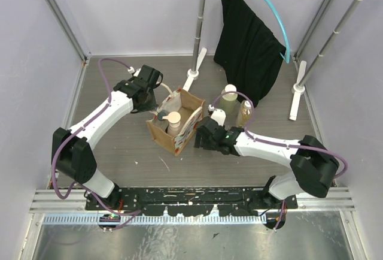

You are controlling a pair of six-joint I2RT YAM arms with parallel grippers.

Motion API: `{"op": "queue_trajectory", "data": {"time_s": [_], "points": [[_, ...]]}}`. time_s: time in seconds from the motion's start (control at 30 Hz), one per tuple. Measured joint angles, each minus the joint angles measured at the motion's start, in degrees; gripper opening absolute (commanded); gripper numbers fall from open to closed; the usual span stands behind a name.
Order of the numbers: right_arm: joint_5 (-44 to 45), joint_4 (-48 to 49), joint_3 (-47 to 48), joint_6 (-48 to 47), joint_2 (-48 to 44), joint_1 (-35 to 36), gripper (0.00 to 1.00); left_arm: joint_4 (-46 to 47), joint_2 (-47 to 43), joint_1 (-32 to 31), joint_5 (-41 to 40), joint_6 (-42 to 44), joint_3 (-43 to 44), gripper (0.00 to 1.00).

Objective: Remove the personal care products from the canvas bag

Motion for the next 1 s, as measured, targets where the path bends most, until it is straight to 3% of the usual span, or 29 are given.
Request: {"op": "queue_trajectory", "data": {"time_s": [0.47,0.73,1.0], "points": [[7.4,5.4,0.1,7.8,7.0,5.3,0.47,0.0,0.0,0.0,0.1,0.0,-0.4,0.01],[11.8,6.4,0.5,9.4,9.7,6.8,0.2,0.0,0.0,0.0,0.0,0.0,-0.4,0.02],[18.4,4.4,0.1,9.6,7.0,9.9,0.09,-0.2,-0.2,0.0,0.0,0.0,-0.5,0.02]]}}
